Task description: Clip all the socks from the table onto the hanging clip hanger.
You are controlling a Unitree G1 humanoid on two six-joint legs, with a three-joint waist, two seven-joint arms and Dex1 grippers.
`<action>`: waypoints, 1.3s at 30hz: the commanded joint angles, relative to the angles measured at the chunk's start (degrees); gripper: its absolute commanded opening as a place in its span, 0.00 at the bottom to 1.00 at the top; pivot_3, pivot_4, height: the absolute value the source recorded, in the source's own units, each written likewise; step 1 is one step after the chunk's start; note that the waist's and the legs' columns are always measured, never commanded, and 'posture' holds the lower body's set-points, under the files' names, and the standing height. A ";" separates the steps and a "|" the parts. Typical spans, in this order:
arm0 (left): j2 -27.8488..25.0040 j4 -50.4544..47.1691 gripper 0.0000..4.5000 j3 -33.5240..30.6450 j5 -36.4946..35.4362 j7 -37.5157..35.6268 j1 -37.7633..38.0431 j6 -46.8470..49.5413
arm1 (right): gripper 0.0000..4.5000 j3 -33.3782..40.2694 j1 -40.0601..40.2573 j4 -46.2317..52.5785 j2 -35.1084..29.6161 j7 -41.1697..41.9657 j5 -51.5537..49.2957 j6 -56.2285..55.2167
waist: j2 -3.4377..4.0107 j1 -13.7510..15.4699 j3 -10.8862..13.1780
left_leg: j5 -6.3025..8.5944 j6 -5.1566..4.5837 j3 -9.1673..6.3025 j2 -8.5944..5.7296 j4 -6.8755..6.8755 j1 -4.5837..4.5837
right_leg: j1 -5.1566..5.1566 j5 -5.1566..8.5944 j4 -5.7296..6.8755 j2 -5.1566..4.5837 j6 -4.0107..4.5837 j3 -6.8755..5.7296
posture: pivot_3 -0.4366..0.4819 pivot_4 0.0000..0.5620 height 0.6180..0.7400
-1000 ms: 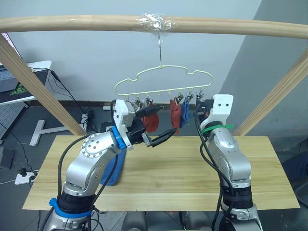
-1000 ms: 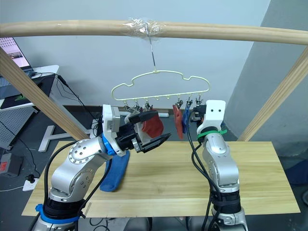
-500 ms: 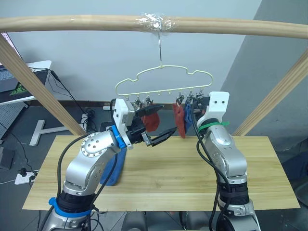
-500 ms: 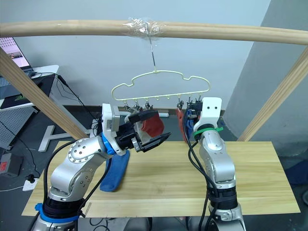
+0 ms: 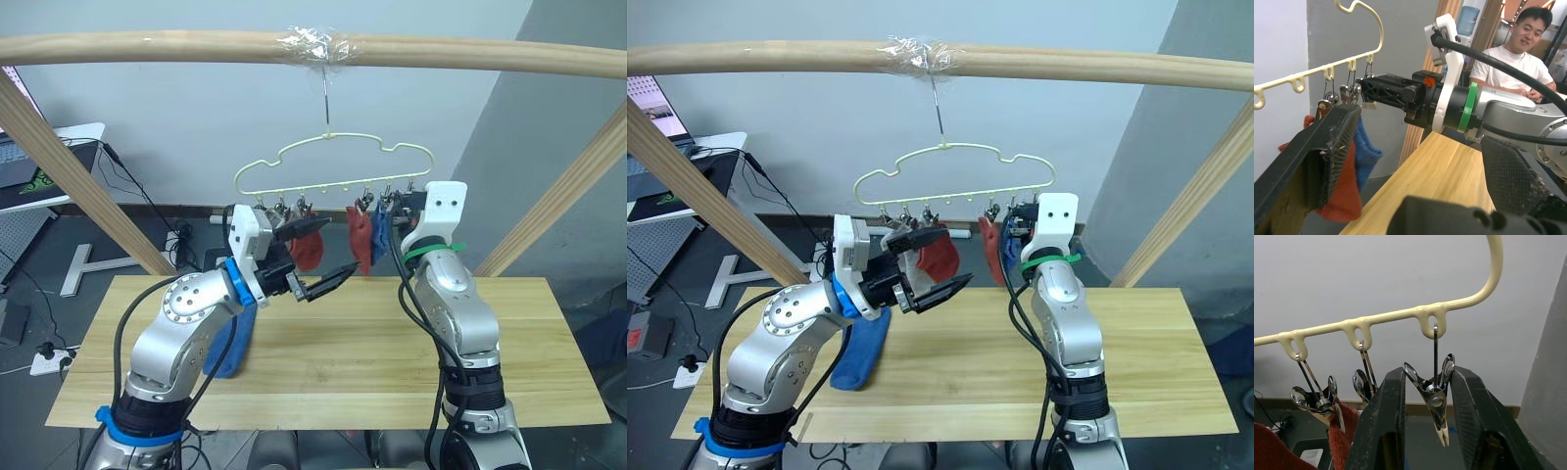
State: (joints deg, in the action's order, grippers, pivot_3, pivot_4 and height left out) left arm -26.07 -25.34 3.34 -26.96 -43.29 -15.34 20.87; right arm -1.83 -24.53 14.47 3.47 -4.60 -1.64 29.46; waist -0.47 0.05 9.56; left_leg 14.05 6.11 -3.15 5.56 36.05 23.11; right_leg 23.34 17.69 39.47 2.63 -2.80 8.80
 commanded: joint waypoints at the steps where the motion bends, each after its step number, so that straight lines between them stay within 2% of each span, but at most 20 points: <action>1: -0.30 -2.92 1.00 -1.19 -1.20 -0.25 0.00 -1.14 | 0.31 -0.79 -0.65 1.66 0.18 0.09 0.51 -1.47 | -0.01 0.00 -0.01 | 0.00 0.00 0.00 0.00 0.00 0.00 | 0.00 0.00 0.00 0.00 0.00 0.00 | 0.62 0.23 1.00; 25: -0.19 -2.83 1.00 -1.30 -1.08 0.13 -0.20 -0.82 | 0.31 -0.07 -1.56 -0.03 0.71 0.02 0.17 -2.59 | -0.02 0.14 -0.01 | 0.00 0.00 0.00 0.00 0.01 -0.01 | 0.00 0.00 0.05 0.00 0.00 0.00 | 0.62 0.25 1.00; 28: -0.26 -2.78 1.00 -1.23 -0.98 0.09 -0.23 -0.74 | 0.43 0.06 -1.68 -0.18 0.69 -0.23 0.32 -2.41 | -0.02 0.15 -0.01 | 0.00 0.00 0.00 0.00 0.01 -0.01 | 0.00 0.00 0.04 0.00 0.00 0.00 | 0.62 0.26 1.00; 35: -0.27 -3.02 1.00 -1.20 -1.00 0.21 0.00 -0.59 | 0.96 0.14 -1.71 -0.41 0.80 -0.32 0.21 -2.40 | -0.02 0.21 -0.01 | 0.00 0.00 0.00 0.00 0.01 -0.01 | 0.00 0.00 0.04 0.00 0.00 -0.01 | 0.63 0.27 1.00; 36: -0.32 -2.95 1.00 -1.22 -0.97 0.16 0.01 -0.63 | 0.99 0.17 -1.78 -0.53 0.81 -0.41 0.27 -2.41 | -0.02 0.23 -0.01 | 0.00 0.00 0.00 0.00 0.01 -0.01 | 0.00 0.00 0.05 0.00 0.00 0.00 | 0.63 0.27 1.00; 39: -0.38 -2.91 1.00 -1.29 -0.92 0.16 0.09 -0.65 | 0.99 0.19 -1.89 -0.69 0.83 -0.56 0.38 -2.44 | -0.02 0.29 -0.01 | 0.00 0.00 0.00 0.00 0.01 -0.02 | 0.00 0.00 0.05 0.00 0.00 0.00 | 0.63 0.27 1.00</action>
State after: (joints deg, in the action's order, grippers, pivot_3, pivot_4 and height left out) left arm -26.10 -26.42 3.09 -26.99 -43.17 -15.11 20.84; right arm -1.71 -25.25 12.88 3.95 -5.07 -1.31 28.61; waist -0.49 0.33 9.55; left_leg 14.05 6.11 -3.15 5.56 36.06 23.10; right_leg 23.34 17.68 39.52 2.63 -2.80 8.80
